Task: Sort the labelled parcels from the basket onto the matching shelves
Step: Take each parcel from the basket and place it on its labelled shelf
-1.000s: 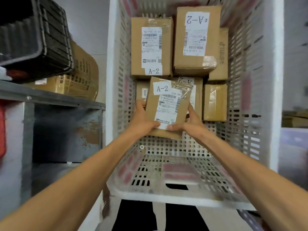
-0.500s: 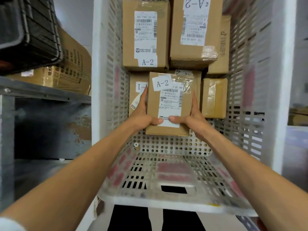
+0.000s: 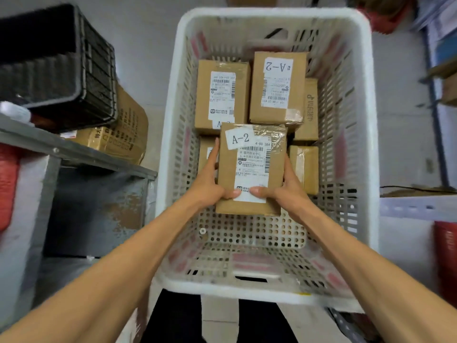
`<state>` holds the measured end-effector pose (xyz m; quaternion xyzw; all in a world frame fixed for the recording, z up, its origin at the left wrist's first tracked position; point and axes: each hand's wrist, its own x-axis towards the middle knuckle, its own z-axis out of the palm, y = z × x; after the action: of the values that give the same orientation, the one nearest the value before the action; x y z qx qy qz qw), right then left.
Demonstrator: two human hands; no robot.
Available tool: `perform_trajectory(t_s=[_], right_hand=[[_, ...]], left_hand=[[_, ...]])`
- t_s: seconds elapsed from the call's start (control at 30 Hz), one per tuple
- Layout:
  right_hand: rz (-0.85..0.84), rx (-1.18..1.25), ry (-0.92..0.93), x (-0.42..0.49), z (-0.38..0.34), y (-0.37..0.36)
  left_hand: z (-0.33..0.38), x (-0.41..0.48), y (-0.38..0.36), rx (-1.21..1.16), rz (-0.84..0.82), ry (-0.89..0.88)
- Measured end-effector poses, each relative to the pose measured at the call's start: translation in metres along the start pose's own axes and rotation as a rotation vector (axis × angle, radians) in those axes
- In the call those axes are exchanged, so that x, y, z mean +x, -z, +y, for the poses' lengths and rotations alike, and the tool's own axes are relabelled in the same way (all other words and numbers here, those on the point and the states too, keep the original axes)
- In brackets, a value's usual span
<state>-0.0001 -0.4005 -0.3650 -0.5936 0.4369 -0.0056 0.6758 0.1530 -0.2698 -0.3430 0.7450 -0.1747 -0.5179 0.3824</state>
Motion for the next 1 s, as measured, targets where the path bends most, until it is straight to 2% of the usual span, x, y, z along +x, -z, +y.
perform_trajectory(t_s=[0.23, 0.37, 0.6, 0.8, 1.0], right_hand=[[0.114, 0.037, 0.164, -0.056, -0.091, -0.002], [0.234, 0.066, 0.353, -0.108, -0.149, -0.012], [0.351, 0.028, 0.511, -0.188, -0.22, -0.021], [0.447, -0.004, 0.6, -0.256, -0.245, -0.031], [0.489, -0.05, 0.662, -0.322, -0.244, -0.045]], left_hand=[[0.091, -0.052, 0.038, 0.045, -0.027, -0.193], [0.145, -0.095, 0.066, 0.106, -0.062, -0.362], [0.207, -0.165, 0.092, 0.066, -0.15, -0.583], [0.235, -0.226, 0.097, 0.109, -0.19, -0.735], [0.229, -0.283, 0.093, 0.111, -0.235, -0.816]])
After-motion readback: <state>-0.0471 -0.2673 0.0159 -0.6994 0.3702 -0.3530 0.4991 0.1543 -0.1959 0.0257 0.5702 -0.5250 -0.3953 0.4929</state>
